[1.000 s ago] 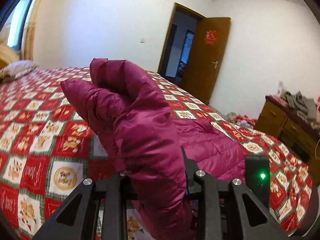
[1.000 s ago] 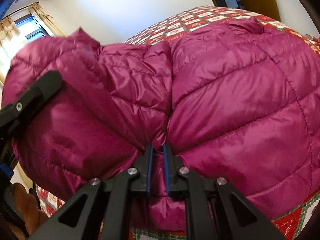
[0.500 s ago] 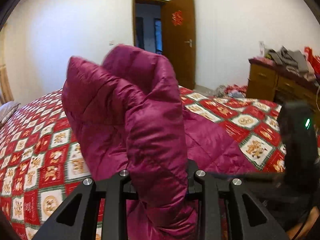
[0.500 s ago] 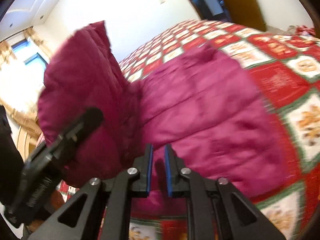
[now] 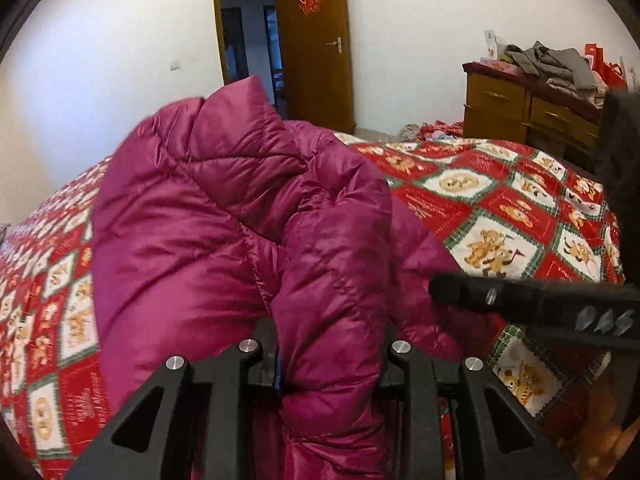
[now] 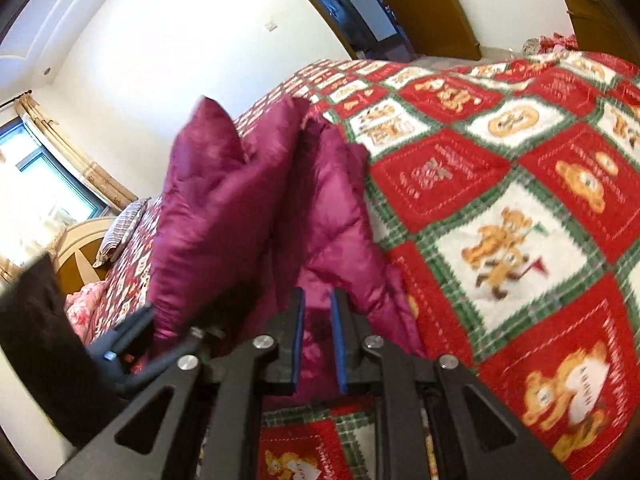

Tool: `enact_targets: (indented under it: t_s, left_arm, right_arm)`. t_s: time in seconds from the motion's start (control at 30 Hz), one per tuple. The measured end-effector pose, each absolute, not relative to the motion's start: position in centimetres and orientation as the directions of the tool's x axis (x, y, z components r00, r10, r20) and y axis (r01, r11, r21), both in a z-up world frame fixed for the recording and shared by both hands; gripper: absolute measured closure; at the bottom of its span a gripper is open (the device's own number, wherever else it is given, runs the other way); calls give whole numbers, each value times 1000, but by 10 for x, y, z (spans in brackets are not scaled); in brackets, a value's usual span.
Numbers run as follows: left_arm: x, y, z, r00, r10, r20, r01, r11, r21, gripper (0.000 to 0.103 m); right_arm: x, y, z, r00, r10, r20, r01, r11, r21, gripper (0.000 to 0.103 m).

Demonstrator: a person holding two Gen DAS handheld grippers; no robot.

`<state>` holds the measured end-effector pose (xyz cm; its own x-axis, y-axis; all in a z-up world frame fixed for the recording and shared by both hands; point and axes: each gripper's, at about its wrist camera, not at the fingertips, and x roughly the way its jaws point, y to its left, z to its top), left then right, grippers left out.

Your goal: Fold large clothes

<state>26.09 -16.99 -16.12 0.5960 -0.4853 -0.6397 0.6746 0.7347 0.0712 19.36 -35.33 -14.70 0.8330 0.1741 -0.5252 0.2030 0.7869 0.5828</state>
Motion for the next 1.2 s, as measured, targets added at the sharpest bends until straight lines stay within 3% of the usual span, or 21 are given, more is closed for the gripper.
enact_targets:
  t_s: [0.03, 0.1, 0.27, 0.4, 0.47, 0.5, 0.63, 0.9, 1.0, 1.1, 1.2]
  left_arm:
    - [261, -173, -165, 594, -484, -642, 681, 728, 81, 74]
    - [258, -179, -170, 602, -478, -639, 690, 715, 115, 74]
    - [254, -174, -172, 605, -496, -622, 697, 708, 114, 70]
    - [254, -167, -168, 587, -523, -618, 708, 702, 79, 69]
    - [252, -165, -167, 583, -528, -618, 713, 697, 76, 67]
    - [252, -165, -166, 579, -531, -619, 716, 694, 74, 65]
    - [244, -163, -161, 547, -540, -640, 742, 667, 71, 55]
    - [187, -108, -137, 498, -583, -642, 818, 561, 126, 52]
    - [196, -70, -117, 438, -657, -614, 823, 568, -20, 52]
    - [232, -54, -104, 504, -642, -578, 741, 665, -93, 47]
    - [289, -60, -105, 599, -519, -610, 572, 810, -128, 47]
  right_arm:
    - [194, -354, -145, 832, 169, -529, 204, 793, 574, 63]
    - [195, -359, -138, 839, 165, -519, 201, 792, 576, 47]
    - [212, -369, -130, 847, 225, -481, 138, 781, 609, 42]
    - [250, -362, -131, 803, 291, -520, 83, 810, 580, 41]
    - [264, -355, -133, 778, 312, -546, 56, 831, 554, 47]
    - [270, -350, -133, 765, 319, -559, 36, 846, 532, 63]
    - [278, -342, -137, 729, 301, -615, 41, 877, 478, 85]
    - [266, -357, -153, 737, 305, -603, 65, 856, 513, 90]
    - [255, -353, -144, 746, 278, -605, 47, 885, 464, 90]
    - [247, -358, -145, 751, 250, -612, 61, 896, 440, 90]
    - [242, -367, -148, 754, 248, -608, 89, 879, 468, 92]
